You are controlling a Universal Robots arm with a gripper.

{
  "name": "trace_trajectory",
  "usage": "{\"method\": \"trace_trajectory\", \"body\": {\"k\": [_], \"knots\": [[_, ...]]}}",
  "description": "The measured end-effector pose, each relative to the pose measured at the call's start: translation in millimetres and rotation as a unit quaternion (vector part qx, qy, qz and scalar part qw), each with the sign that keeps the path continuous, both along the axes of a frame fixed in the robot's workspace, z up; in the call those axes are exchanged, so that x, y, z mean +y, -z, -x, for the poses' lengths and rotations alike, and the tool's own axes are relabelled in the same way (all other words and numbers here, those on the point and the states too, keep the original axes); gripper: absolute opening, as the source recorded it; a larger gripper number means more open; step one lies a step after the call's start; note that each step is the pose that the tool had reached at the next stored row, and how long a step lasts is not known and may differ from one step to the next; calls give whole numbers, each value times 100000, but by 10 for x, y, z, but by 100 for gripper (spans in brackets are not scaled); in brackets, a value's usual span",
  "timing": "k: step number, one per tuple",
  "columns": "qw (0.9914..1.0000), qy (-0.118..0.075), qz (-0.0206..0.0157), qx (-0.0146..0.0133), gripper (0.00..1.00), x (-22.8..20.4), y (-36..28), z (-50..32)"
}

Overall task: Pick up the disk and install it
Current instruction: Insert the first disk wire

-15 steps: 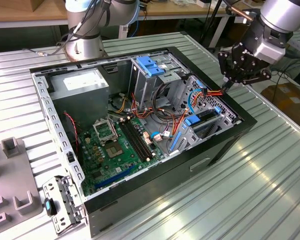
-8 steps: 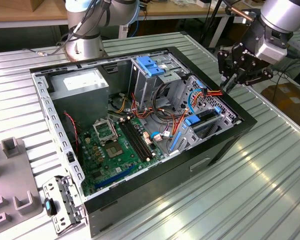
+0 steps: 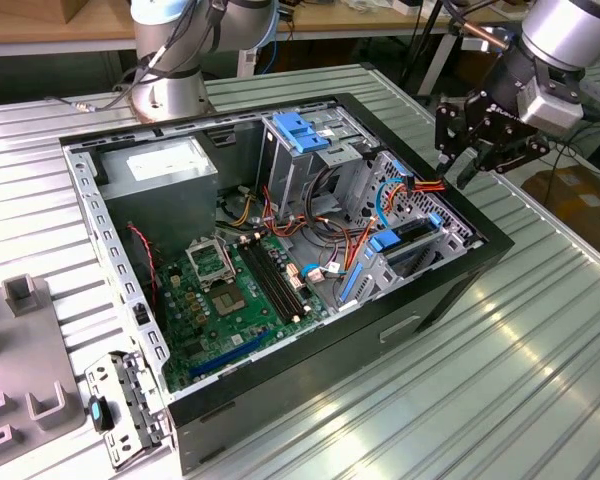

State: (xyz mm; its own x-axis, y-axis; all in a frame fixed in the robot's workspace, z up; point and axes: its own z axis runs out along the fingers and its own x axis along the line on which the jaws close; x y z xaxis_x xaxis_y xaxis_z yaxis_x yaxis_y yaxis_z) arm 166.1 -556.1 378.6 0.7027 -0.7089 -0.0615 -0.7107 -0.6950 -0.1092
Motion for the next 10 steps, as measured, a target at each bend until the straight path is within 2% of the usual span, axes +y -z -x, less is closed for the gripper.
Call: {"method": "trace_trajectory", "body": {"k": [2,5,6,8,10], "knots": [[99983,-1856,-3,-15,38,0,15,0],[99912,-4199,15,-14,38,0,40,-4],[99890,-4681,22,-15,38,2,51,-10],[99866,-5170,23,-15,38,26,94,-85],[99841,-5641,20,-16,38,29,105,-95]]}}
